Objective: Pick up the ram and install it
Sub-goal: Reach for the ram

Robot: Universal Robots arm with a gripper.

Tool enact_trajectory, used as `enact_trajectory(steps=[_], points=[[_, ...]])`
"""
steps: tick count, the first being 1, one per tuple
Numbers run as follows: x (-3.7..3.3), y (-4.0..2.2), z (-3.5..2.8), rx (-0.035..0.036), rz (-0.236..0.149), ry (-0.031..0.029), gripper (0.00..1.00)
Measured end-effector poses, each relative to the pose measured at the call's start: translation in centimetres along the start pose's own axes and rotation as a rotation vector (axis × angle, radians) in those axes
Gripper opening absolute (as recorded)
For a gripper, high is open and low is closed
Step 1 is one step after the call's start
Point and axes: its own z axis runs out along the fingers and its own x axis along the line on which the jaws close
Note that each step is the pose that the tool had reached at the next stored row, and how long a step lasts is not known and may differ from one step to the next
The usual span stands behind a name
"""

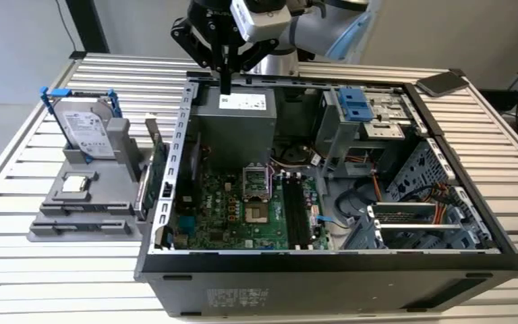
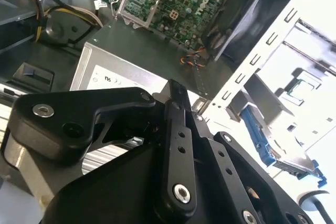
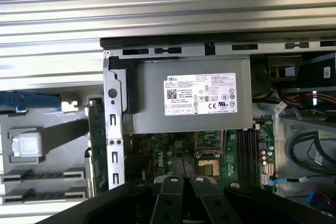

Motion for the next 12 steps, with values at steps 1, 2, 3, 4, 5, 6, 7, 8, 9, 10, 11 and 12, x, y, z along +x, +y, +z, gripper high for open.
enact_trajectory(steps=[1,2,3,4,5,6,7,8,9,10,11,12], points=[[0.09,-0.01,0.0,0.0,0.0,-0.0001,0.0],[0.19,-0.01,0.0,0.0001,0.0,0.0,0.0],[0.33,-0.02,-0.01,0.0001,0.0,0.0001,0.0],[0.47,-0.03,0.0,0.0001,0.0,0.0,0.0],[0.61,-0.04,0.0,0.0,0.0,0.0,0.0],[0.75,-0.05,0.0,0.0001,0.0,0.0,0.0],[0.9,-0.06,0.0,0.0001,0.0,0.0,0.0],[1.08,-0.08,-0.01,0.0001,0.0,0.0,0.0],[1.26,-0.09,-0.01,0.0001,0.0,0.0,0.0],[1.44,-0.1,0.0,0.0,0.0,0.0,0.0],[1.63,-0.12,-0.01,0.0001,0.0,0.0,0.0],[1.8,-0.13,-0.01,0.0001,0.0,0.0,0.0]])
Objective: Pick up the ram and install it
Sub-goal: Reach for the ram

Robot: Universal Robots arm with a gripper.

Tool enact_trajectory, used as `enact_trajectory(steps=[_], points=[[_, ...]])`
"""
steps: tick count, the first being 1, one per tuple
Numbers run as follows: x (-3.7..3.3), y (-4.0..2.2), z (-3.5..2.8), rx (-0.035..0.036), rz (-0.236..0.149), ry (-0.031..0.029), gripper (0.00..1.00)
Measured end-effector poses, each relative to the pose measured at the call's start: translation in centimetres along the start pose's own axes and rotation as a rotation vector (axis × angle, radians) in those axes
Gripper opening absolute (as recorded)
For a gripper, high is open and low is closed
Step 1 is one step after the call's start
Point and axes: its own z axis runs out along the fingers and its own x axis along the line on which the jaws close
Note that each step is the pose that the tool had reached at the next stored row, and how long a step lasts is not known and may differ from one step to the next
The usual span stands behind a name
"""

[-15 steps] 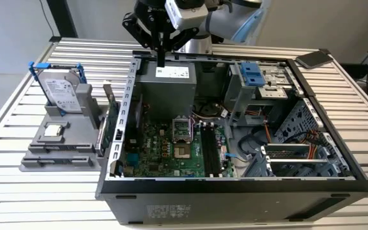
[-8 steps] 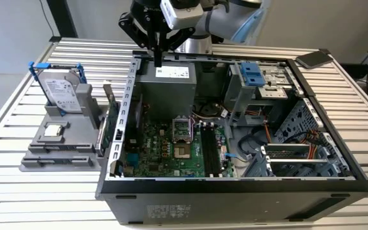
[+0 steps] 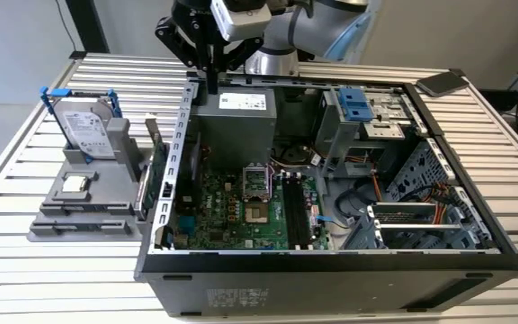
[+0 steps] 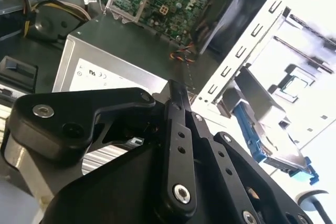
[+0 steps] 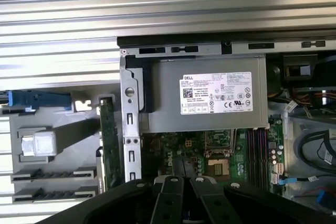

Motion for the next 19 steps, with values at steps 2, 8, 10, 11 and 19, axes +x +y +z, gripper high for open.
enact_trajectory(steps=[2,8,10,11,19], points=[[0.38,-0.02,0.0,-0.0001,0.0,0.0,0.0],[1.42,-0.1,-0.01,0.0,0.0,0.0,0.0],[1.75,-0.12,-0.01,0.0,0.0,0.0,0.0],[1.92,-0.14,0.0,0.0,0.0,0.0,0.0],[3.24,-0.23,-0.01,0.0,0.0,0.0,0.0]])
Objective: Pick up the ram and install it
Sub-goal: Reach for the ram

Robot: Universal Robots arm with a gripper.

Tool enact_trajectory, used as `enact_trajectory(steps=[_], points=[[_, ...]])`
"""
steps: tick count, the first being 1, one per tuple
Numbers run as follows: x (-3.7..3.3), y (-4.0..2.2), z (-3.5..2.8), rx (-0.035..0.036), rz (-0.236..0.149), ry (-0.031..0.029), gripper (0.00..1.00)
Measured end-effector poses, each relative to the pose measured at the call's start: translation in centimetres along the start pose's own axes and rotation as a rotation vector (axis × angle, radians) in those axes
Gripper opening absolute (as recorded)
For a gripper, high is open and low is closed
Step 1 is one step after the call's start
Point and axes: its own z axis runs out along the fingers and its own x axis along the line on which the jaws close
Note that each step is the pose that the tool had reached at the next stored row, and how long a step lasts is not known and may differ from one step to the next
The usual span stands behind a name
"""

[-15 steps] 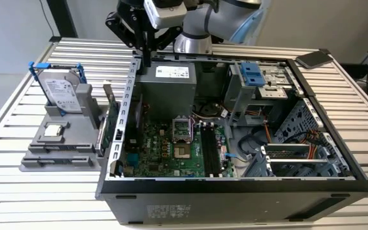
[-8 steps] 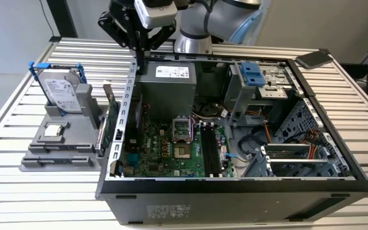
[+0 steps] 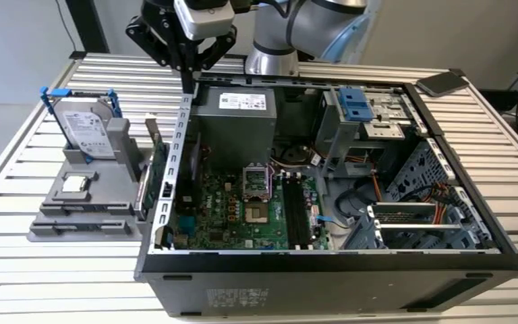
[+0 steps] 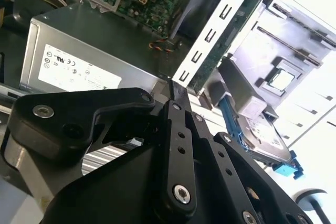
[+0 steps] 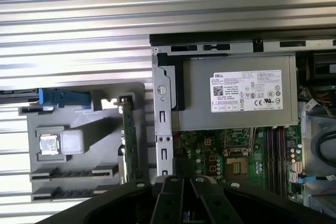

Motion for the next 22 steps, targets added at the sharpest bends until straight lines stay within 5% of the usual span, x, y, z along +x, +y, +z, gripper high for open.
enact_trajectory(steps=[22], points=[[3.47,-0.25,-0.01,0.0,0.0,0.0,0.0]])
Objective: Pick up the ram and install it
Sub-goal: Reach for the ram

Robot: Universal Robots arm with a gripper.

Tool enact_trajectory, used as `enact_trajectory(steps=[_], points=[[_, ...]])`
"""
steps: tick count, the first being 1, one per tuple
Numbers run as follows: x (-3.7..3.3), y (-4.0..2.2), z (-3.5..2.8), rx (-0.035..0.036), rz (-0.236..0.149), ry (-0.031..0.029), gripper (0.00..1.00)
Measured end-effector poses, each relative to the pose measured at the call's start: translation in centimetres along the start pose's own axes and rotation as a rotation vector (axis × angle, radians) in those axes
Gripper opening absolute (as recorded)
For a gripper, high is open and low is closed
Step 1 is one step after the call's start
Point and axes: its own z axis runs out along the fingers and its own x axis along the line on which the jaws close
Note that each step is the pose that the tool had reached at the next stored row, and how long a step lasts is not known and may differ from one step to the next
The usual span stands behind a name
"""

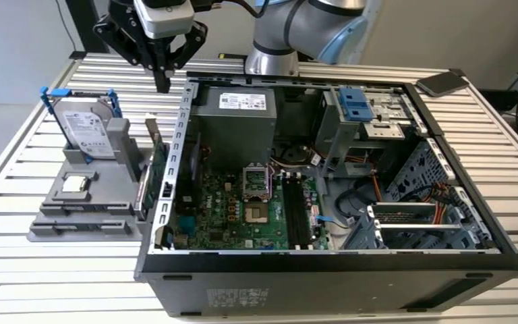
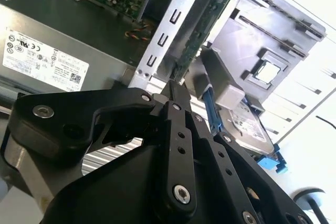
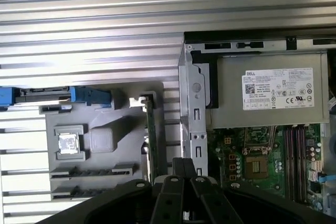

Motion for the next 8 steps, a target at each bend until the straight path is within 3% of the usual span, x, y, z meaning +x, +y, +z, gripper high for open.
enact_trajectory(steps=[8], points=[[1.44,-0.1,-0.01,0.0,0.0,0.0,0.0]])
